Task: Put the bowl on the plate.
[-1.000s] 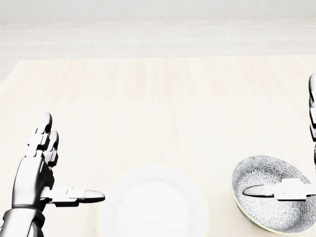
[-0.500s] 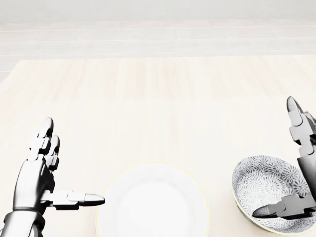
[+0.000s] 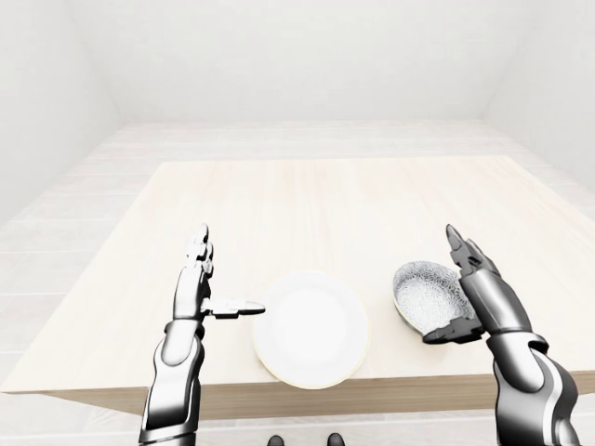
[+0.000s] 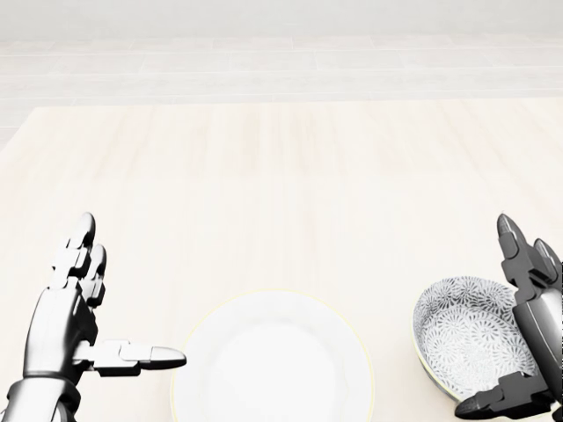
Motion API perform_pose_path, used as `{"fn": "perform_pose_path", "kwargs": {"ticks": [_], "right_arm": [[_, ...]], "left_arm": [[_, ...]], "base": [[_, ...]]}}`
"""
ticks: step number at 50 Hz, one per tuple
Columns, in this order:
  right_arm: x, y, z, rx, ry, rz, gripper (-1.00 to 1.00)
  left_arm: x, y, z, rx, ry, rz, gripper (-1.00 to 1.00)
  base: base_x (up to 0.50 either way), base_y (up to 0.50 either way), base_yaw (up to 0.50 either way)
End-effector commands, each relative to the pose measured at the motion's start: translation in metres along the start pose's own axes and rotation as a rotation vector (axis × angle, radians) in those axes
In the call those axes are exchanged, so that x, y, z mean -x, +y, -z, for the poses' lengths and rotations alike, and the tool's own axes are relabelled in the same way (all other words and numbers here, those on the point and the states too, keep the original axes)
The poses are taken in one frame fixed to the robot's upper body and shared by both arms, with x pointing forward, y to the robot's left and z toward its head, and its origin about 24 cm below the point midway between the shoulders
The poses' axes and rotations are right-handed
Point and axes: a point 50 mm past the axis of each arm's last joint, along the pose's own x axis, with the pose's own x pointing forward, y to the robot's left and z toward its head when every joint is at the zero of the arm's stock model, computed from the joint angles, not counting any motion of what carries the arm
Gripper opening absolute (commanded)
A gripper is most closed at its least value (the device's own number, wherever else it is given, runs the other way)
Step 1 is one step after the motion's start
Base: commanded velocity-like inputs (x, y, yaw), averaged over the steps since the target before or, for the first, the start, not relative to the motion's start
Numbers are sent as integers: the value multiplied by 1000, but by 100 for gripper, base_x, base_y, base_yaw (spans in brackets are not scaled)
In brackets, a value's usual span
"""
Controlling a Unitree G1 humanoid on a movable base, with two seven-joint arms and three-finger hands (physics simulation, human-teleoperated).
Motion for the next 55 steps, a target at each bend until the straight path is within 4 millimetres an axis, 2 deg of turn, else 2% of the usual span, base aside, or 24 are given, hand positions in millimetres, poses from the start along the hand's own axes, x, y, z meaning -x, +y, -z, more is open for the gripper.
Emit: {"fn": "perform_pose_path", "kwargs": {"ticks": [1,11,27,55], "right_arm": [[-1,13,8,6,50,-31,100],[-4,20,9,33,60,-55,100],[-4,20,7,117,69,-74,100],[1,29,23,243,168,-117,100]], "left_arm": [[0,0,0,0,-1,-1,100],[1,2,-2,-6,-6,-5,100],[1,2,-2,-6,-9,-5,100],[1,2,4,-2,19,-4,100]], "base": [[0,0,0],[0,0,0],[0,0,0],[0,0,0]]}}
